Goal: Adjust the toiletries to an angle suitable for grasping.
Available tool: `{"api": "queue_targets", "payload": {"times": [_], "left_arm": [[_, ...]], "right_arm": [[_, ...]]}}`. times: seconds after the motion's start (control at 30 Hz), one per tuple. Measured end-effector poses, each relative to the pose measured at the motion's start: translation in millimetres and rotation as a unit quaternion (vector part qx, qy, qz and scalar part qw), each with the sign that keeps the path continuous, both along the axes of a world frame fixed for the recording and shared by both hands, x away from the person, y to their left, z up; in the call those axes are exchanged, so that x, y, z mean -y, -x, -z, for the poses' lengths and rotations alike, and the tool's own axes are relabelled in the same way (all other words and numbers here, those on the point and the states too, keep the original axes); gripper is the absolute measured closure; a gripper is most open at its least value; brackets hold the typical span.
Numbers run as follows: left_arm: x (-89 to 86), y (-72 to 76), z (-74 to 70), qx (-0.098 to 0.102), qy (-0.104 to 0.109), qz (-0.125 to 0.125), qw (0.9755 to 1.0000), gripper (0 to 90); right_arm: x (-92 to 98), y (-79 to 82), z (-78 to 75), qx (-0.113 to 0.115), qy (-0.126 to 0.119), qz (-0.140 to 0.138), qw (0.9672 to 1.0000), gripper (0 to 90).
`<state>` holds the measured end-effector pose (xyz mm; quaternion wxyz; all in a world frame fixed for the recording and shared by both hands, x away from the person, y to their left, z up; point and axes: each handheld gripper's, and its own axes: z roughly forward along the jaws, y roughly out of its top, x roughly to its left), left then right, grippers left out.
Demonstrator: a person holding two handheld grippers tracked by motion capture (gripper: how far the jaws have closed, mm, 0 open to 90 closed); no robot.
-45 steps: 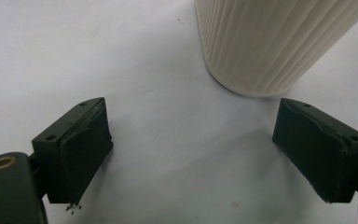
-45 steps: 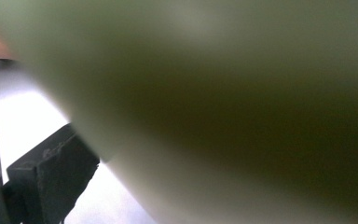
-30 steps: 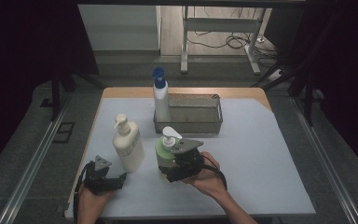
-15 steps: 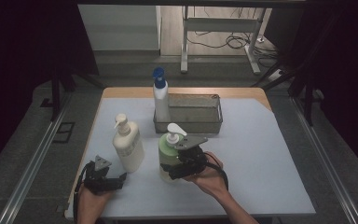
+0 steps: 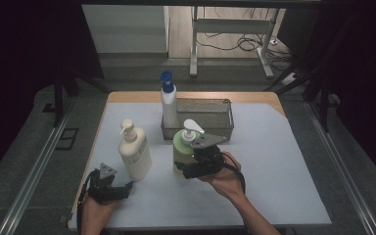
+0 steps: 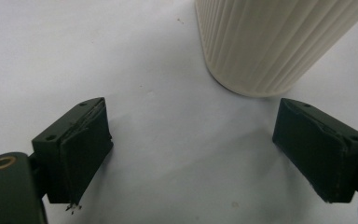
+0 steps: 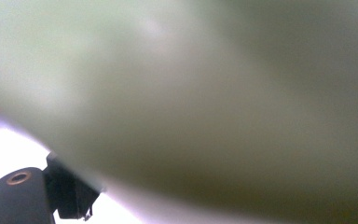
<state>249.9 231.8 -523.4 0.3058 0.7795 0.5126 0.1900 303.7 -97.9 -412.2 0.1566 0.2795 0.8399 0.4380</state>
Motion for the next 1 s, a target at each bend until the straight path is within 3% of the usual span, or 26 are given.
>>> {"api": "queue_targets", "payload": {"times": [1.0], "left_arm": [[0.1,-0.1,0.2,0.001,0.001,0.0,1.0,10.9]], "right_arm": [[23.5,-51.1,-52.5,0.018,0.006,0.068,0.9975,12.4]]}}
